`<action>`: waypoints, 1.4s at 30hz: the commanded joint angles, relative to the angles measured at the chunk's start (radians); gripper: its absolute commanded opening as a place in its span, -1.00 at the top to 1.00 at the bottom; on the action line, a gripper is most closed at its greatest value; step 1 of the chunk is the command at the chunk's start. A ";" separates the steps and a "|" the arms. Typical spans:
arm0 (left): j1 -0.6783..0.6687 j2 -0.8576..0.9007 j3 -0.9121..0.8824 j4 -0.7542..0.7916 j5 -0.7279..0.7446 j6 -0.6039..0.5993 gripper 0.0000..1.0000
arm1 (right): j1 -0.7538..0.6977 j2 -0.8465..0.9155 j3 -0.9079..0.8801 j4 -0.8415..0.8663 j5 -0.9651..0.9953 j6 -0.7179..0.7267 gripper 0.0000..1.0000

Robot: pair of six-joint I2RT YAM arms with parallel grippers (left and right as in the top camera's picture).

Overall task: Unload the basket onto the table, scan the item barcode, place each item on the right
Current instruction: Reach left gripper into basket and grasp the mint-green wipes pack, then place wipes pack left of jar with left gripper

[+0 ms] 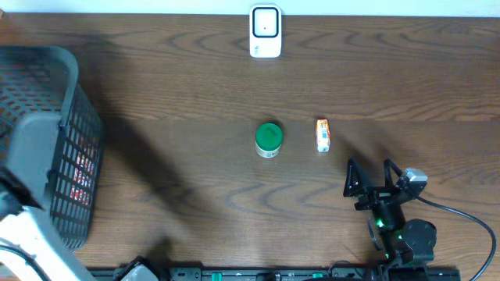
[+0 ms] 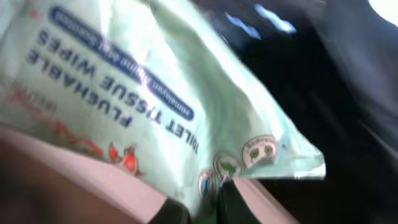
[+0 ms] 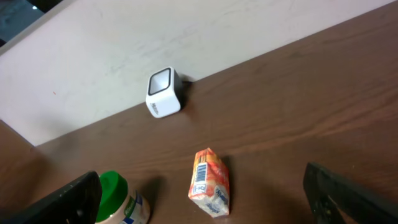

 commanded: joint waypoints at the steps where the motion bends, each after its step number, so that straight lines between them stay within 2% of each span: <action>1: -0.262 -0.057 0.009 0.071 0.433 0.025 0.85 | 0.005 -0.002 -0.002 -0.003 0.002 0.007 -0.99; 3: -0.429 -0.058 0.004 0.017 0.491 0.171 0.85 | 0.005 -0.002 -0.002 -0.003 0.002 0.007 -0.99; 6: -0.625 -0.043 -0.016 -0.228 0.430 0.449 0.85 | 0.005 -0.002 -0.002 -0.003 0.002 0.007 -0.98; 7: -0.673 -0.032 -0.019 -0.354 0.359 0.552 0.85 | 0.005 -0.002 -0.002 -0.003 0.002 0.007 -0.98; 9: -0.747 -0.003 -0.021 -0.617 0.105 0.702 0.85 | 0.005 -0.002 -0.002 -0.003 0.002 0.007 -0.98; 10: -0.796 0.029 -0.021 -0.783 -0.186 0.721 0.85 | 0.005 -0.002 -0.002 -0.003 0.002 0.006 -0.98; 13: -0.898 0.113 -0.021 -0.995 -0.739 0.612 0.85 | 0.005 -0.002 -0.002 -0.003 0.002 0.007 -0.98; 14: -0.934 0.146 -0.021 -1.036 -0.892 0.563 0.85 | 0.005 -0.002 -0.002 -0.003 0.002 0.006 -0.99; 17: -1.017 0.237 -0.021 -1.077 -1.145 0.489 0.85 | 0.005 -0.002 -0.002 -0.003 0.002 0.007 -0.98; 19: -1.060 0.305 -0.021 -1.057 -1.192 0.481 0.85 | 0.005 -0.002 -0.002 -0.003 0.002 0.007 -0.99; 23: -1.117 0.435 -0.021 -1.002 -1.173 0.466 0.85 | 0.005 -0.002 -0.002 -0.003 0.002 0.007 -0.99; 32: -1.231 0.671 -0.021 -0.916 -0.950 0.471 0.85 | 0.005 -0.002 -0.002 -0.003 0.002 0.007 -0.99; 35: -1.279 0.683 -0.021 -0.909 -0.939 0.470 0.85 | 0.005 -0.002 -0.002 -0.003 0.002 0.007 -0.98; 36: -1.295 0.682 -0.021 -0.904 -0.940 0.471 0.70 | 0.005 -0.002 -0.002 -0.003 0.002 0.007 -0.98; 38: -1.311 0.677 -0.020 -0.897 -0.940 0.484 -0.09 | 0.005 -0.002 -0.002 -0.003 0.002 0.007 -0.98; 39: -1.312 0.668 -0.014 -0.901 -0.940 0.500 -0.55 | 0.005 -0.002 -0.002 -0.003 0.002 0.007 -0.98; 40: -1.312 0.657 -0.004 -0.917 -0.943 0.509 -0.68 | 0.005 -0.002 -0.002 -0.003 0.002 0.006 -0.98; 42: -1.298 0.615 0.040 -0.977 -0.970 0.509 -0.68 | 0.005 -0.002 -0.002 -0.003 0.002 0.007 -0.98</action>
